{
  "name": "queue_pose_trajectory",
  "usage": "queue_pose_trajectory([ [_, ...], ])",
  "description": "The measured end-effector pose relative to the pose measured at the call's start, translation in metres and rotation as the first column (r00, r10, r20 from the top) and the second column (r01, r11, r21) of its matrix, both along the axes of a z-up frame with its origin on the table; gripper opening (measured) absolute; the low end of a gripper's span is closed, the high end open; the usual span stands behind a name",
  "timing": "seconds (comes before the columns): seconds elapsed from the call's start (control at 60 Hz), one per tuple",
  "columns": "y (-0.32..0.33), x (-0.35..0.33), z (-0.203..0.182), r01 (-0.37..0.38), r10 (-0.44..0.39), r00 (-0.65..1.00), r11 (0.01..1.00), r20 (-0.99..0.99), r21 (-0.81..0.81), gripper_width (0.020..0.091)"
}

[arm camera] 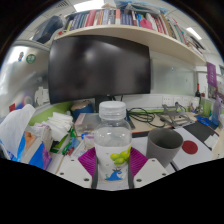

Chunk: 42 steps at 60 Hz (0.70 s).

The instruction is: Pour water

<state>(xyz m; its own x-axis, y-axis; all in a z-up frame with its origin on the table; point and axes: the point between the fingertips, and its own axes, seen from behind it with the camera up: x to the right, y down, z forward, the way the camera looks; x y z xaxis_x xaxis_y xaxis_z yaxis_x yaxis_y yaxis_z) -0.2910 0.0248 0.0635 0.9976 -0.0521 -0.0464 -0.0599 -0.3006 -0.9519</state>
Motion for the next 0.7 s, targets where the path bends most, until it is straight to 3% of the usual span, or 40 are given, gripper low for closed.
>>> queue_pose_trajectory([
  [0.117,-0.003,-0.004,0.011,-0.007,0.006,0.998,1.0,-0.055,-0.014,0.0417],
  [0.25,-0.001,-0.02,0.049,-0.006,0.008,0.937,1.0,-0.348,0.008,0.0419],
  [0.433,0.002,-0.02,0.098,0.087,-0.049,0.585,0.996,-0.81,0.002,0.0417],
  [0.583,-0.002,-0.001,0.113,0.159,-0.101,0.303,0.986,-0.948,-0.054,0.0424],
  [0.7,0.003,0.002,0.107,0.138,-0.13,0.151,0.984,-0.98,-0.11,0.0422],
])
